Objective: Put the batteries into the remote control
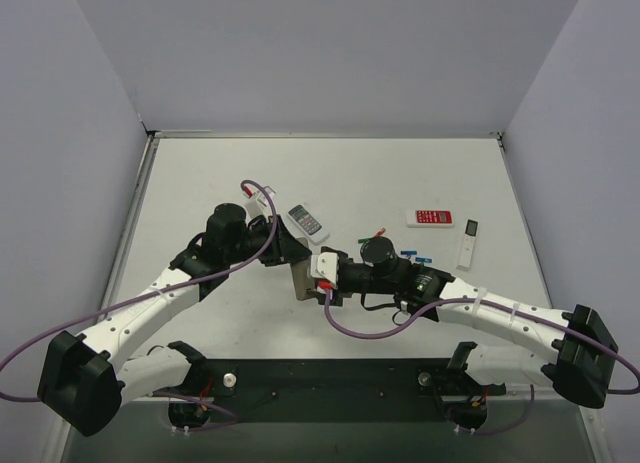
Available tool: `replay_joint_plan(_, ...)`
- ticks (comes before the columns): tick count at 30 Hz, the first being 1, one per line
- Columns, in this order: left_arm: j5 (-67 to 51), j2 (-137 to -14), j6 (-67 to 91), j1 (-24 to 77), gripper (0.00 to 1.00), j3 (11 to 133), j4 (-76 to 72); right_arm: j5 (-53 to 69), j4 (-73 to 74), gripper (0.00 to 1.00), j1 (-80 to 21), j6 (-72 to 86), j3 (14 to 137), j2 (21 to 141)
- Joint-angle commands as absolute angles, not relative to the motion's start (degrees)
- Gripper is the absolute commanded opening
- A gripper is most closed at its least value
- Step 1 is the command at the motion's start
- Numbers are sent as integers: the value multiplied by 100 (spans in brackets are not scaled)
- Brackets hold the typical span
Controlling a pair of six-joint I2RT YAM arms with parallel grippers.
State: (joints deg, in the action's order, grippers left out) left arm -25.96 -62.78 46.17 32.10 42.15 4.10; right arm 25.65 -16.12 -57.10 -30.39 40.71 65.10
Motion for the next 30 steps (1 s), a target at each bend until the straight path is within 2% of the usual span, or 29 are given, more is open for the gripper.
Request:
replay_joint_plan(1,-2698,-6214,4781,3182,0,4474,264,2848,-1872,53,-5757,-3146,4245,6557)
replay_joint_plan(10,-2900,-6293,5045,3182,0,4483,264,2391,-2003,50,-5818,-3340,4105,6618)
replay_joint_plan(14,-3006,-6354,5176,3182,0,4456,246,2057,-2249,43,-5888,-3480,3947,6767)
replay_joint_plan(18,-3050,-6486,5194,3182,0,4430,290,1513,-3099,34,-5968,-3463,3657,6882)
replay_joint_plan(30,-2918,-7013,5028,3182,0,4307,623,642,-4832,28,-6003,-3551,3226,7488)
